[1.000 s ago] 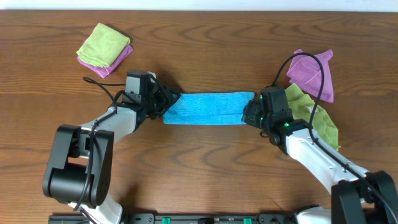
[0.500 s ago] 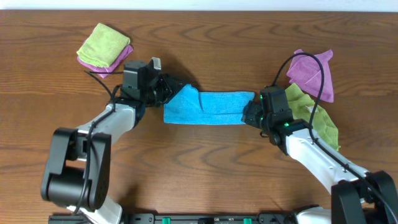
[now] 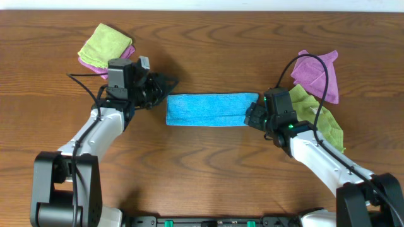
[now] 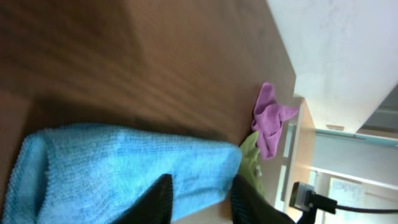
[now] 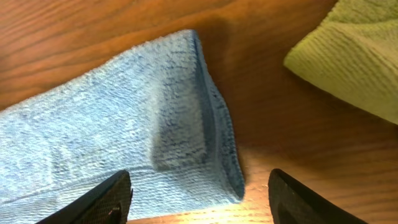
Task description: Fold the cloth
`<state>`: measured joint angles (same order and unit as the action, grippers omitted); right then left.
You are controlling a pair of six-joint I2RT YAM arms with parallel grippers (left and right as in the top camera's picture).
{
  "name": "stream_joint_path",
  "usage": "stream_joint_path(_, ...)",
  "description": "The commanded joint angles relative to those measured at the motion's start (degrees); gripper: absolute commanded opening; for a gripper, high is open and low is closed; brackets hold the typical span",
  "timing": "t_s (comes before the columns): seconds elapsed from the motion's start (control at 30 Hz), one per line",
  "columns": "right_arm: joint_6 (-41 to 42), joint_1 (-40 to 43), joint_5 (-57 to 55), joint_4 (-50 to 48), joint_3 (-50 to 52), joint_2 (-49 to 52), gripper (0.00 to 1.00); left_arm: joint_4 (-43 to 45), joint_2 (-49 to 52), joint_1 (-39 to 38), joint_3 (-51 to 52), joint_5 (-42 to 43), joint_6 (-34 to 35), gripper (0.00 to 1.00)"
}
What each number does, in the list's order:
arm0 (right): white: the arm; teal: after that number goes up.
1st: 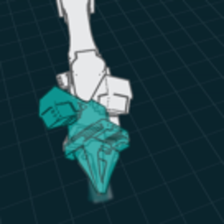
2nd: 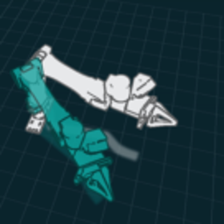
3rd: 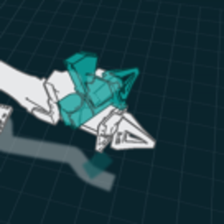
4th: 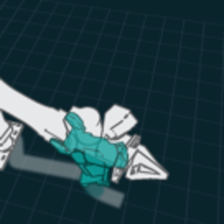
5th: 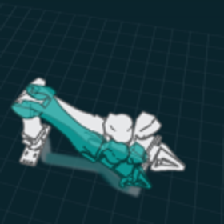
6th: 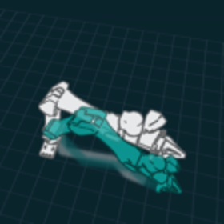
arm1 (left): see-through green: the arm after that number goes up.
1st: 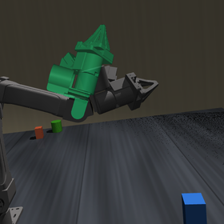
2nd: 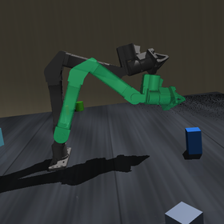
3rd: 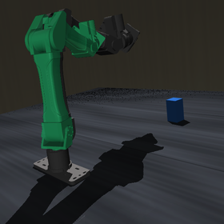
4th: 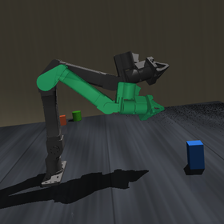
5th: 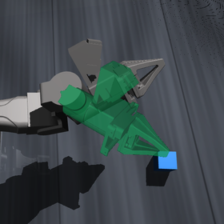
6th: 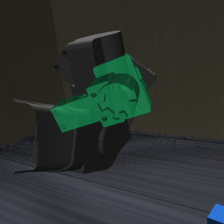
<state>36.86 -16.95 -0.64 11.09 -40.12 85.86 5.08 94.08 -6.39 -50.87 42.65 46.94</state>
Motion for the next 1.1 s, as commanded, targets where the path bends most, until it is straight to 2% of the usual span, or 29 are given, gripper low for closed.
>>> stream_joint_path(0.0, 0.2, 0.5, -2.6, -0.2, -0.7, 0.4, 0.73, -3.2, -0.6, -2.3, -1.2, -3.3, -4.7, 0.06)
stream_joint_path(0.1, 0.2, 0.5, -2.6, -0.8, -0.7, 0.4, 0.74, -6.5, -0.5, -4.9, -1.2, -8.2, -7.3, 0.06)
stream_joint_path(0.37, 0.2, 0.5, -2.5, -1.2, -0.7, 0.4, 0.77, -7.0, 5.7, -9.5, -1.2, -18.9, -9.8, 0.06)
stream_joint_path(0.6, 0.2, 0.5, 0.5, -3.7, -0.7, 3.7, 0.77, -7.0, 11.2, -9.5, -1.2, -20.4, -11.2, 0.06)
stream_joint_path(0.83, 0.4, 0.5, 0.5, -9.4, -0.7, 8.4, 0.77, -7.1, 11.6, -9.5, -1.2, -22.0, -11.3, 0.06)
stream_joint_path(0.97, 1.1, 0.5, 0.9, -13.4, -0.7, 11.5, 0.72, -7.9, 11.6, -9.5, -1.2, -22.2, -11.2, 0.06)
stream_joint_path(1.07, 1.0, 0.5, 2.1, -16.4, -0.7, 13.4, 0.56, -8.3, 11.6, -9.5, -1.2, -22.2, -11.2, 0.06)
